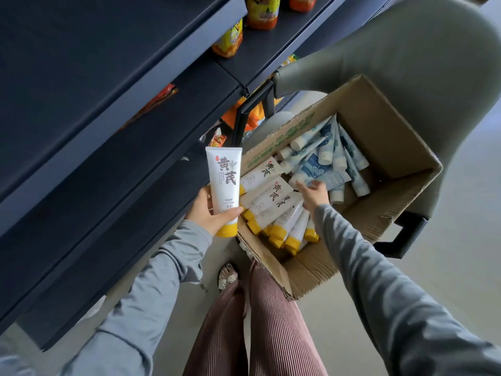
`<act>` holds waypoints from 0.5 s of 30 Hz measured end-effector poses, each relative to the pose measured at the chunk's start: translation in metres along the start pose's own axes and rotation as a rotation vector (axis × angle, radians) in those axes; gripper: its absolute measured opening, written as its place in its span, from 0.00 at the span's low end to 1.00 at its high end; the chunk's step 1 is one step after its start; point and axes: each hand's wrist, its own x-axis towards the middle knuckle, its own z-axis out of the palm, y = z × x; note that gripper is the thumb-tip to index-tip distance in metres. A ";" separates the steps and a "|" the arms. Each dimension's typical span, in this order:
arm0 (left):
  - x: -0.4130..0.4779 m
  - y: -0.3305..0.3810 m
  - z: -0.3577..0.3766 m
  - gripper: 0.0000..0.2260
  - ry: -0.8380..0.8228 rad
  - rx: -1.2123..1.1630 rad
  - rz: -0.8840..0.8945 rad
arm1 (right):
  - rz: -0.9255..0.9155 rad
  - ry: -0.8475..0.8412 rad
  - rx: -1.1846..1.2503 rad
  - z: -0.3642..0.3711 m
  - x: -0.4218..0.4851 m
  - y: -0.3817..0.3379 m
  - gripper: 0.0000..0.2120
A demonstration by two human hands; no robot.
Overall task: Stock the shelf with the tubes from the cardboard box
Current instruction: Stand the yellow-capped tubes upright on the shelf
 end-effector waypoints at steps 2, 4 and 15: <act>0.002 -0.003 -0.004 0.28 0.038 -0.031 0.009 | 0.117 0.034 0.057 0.008 0.008 0.018 0.29; 0.004 -0.006 -0.010 0.27 0.068 -0.031 0.016 | 0.147 0.061 0.047 0.018 0.012 0.028 0.28; 0.008 -0.015 -0.009 0.24 0.099 -0.079 0.007 | 0.199 0.110 -0.061 0.045 0.020 0.029 0.27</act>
